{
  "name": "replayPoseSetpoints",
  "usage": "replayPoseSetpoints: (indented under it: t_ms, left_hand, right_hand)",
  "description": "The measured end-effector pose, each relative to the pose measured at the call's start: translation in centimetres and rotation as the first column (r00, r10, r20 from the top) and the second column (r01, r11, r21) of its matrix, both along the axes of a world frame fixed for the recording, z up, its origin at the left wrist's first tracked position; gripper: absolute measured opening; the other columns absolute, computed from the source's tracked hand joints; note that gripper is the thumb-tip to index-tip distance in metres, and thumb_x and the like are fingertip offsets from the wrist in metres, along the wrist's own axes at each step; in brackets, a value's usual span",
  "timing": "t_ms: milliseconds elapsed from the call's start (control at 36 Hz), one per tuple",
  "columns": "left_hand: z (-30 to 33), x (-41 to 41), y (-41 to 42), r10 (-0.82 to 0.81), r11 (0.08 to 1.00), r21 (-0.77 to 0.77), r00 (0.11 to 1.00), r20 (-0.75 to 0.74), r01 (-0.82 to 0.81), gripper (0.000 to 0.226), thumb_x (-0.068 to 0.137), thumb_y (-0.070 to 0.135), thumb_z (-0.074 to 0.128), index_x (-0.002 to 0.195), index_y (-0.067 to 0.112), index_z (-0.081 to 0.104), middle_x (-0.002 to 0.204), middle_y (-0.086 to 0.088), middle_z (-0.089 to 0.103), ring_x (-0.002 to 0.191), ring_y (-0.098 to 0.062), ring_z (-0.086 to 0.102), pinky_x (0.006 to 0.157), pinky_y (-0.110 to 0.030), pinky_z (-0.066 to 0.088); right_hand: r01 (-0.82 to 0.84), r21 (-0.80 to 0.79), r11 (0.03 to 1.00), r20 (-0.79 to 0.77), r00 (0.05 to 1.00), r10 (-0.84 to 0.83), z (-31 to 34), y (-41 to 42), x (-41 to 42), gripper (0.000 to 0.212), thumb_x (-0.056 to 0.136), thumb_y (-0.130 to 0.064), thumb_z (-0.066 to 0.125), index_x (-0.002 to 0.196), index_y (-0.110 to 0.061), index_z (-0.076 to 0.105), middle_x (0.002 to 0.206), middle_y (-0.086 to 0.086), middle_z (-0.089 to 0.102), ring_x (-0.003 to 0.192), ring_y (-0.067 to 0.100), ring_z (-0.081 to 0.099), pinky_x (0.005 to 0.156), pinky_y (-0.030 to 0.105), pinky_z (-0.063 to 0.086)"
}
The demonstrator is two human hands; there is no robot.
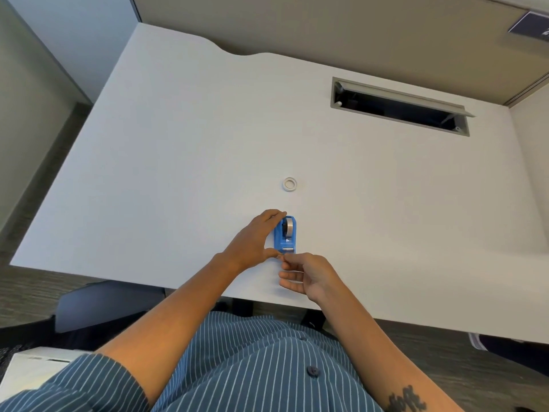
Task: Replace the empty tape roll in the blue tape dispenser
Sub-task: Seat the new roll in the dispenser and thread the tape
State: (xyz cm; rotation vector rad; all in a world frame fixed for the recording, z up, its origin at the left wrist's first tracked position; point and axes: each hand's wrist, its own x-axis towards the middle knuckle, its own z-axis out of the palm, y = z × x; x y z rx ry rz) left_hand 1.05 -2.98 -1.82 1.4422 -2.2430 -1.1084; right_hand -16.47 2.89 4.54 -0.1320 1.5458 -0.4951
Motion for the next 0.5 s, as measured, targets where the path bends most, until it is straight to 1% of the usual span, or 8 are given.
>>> replayPoseSetpoints:
  t_ms: [111, 194, 278, 361, 500]
  left_hand:
    - [0.0, 0.0, 0.0, -0.003, 1.000, -0.013, 1.000, 0.002, 0.003, 0.098, 0.084, 0.034, 0.085, 0.163, 0.022, 0.029, 0.167, 0.003, 0.030, 0.151, -0.016, 0.034, 0.121, -0.036, 0.037]
    - [0.1, 0.0, 0.0, -0.005, 1.000, -0.019, 1.000, -0.004, 0.005, 0.098, 0.084, 0.034, 0.085, 0.163, 0.021, 0.029, 0.166, 0.003, 0.031, 0.150, -0.017, 0.034, 0.121, -0.036, 0.037]
    - [0.2, 0.1, 0.0, -0.009, 1.000, -0.026, 1.000, 0.001, 0.009, 0.098, 0.084, 0.035, 0.086, 0.163, 0.022, 0.029, 0.166, 0.003, 0.031, 0.150, -0.016, 0.035, 0.121, -0.036, 0.039]
    - [0.2, 0.1, 0.0, -0.008, 1.000, -0.023, 1.000, 0.001, 0.008, 0.098, 0.083, 0.035, 0.086, 0.162, 0.022, 0.029, 0.165, 0.004, 0.031, 0.150, -0.016, 0.035, 0.120, -0.036, 0.039]
    - [0.3, 0.0, 0.1, -0.001, 1.000, -0.025, 1.000, 0.006, 0.001, 0.098, 0.084, 0.033, 0.086, 0.162, 0.022, 0.029, 0.165, 0.005, 0.031, 0.149, -0.015, 0.035, 0.119, -0.035, 0.039]
  right_hand:
    - [0.023, -0.011, 1.000, -0.001, 1.000, -0.023, -0.2, 0.4, 0.0, 0.018, 0.094, -0.014, 0.077, 0.107, -0.001, 0.079, 0.078, 0.007, 0.073, 0.066, 0.020, 0.072, 0.064, 0.038, 0.067]
    - [0.022, -0.027, 0.999, -0.015, 1.000, -0.022, -0.4, 0.5, 0.0, 0.015, 0.094, -0.016, 0.078, 0.101, -0.002, 0.080, 0.076, 0.006, 0.072, 0.065, 0.018, 0.071, 0.065, 0.037, 0.066]
    - [0.027, -0.037, 0.999, -0.053, 0.998, -0.029, -0.8, 0.4, 0.1, 0.013, 0.094, -0.016, 0.080, 0.097, -0.003, 0.079, 0.072, 0.006, 0.074, 0.062, 0.017, 0.071, 0.061, 0.037, 0.065]
    - [0.023, -0.041, 0.999, -0.078, 0.997, -0.026, -1.1, 0.1, 0.2, 0.016, 0.094, -0.017, 0.080, 0.100, -0.001, 0.078, 0.070, 0.005, 0.075, 0.060, 0.016, 0.071, 0.059, 0.036, 0.064]
    - [0.009, -0.059, 0.998, -0.110, 0.994, -0.015, -1.5, -0.2, 0.1, 0.019, 0.093, -0.016, 0.081, 0.102, 0.000, 0.077, 0.073, 0.007, 0.077, 0.062, 0.017, 0.072, 0.060, 0.036, 0.064]
